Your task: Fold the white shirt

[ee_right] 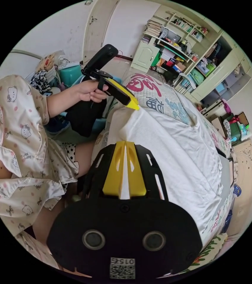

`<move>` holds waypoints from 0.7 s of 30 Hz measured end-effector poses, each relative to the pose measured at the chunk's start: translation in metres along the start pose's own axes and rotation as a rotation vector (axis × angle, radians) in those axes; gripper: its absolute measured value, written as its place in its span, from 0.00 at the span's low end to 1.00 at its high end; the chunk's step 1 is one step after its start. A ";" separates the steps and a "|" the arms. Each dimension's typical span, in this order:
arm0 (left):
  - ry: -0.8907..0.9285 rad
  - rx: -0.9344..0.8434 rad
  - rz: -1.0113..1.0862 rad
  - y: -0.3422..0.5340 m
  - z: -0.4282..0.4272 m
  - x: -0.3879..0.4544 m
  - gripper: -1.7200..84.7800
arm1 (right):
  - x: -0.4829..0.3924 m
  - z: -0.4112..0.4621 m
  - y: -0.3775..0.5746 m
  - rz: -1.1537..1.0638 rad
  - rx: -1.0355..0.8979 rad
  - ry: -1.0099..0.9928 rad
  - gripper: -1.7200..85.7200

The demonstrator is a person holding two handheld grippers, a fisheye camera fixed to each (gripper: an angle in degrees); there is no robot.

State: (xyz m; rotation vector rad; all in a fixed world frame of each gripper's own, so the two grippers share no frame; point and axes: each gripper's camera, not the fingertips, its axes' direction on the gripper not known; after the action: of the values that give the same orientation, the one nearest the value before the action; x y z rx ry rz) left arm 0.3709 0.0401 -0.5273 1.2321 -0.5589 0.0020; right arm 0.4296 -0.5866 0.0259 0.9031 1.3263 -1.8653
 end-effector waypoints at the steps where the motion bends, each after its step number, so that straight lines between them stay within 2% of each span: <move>1: -0.017 -0.009 0.018 0.007 0.001 0.010 0.02 | -0.002 0.001 0.003 0.005 0.010 -0.013 0.01; 8: -0.109 -0.109 0.091 0.041 0.022 0.045 0.02 | 0.006 0.016 0.019 0.038 0.055 -0.058 0.02; 12: -0.210 -0.068 0.148 0.057 -0.007 0.069 0.04 | 0.033 -0.008 0.055 0.117 0.109 -0.118 0.08; 14: -0.236 -0.059 0.191 0.061 -0.021 0.085 0.05 | 0.054 -0.031 0.087 0.198 0.145 -0.055 0.09; 17: -0.193 -0.083 0.261 0.059 -0.015 0.115 0.08 | 0.101 -0.059 0.151 0.445 0.199 0.232 0.05; 19: -0.100 -0.065 0.300 0.054 0.010 0.132 0.09 | 0.151 -0.061 0.202 0.673 0.197 0.419 0.02; 21: -0.026 -0.091 0.310 0.049 0.036 0.137 0.09 | 0.191 -0.052 0.236 0.835 0.163 0.466 0.01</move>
State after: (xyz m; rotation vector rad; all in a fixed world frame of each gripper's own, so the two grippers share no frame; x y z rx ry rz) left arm 0.4610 -0.0148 -0.4210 1.0493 -0.7604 0.2194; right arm 0.5310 -0.6227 -0.2628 1.7278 0.8183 -1.1432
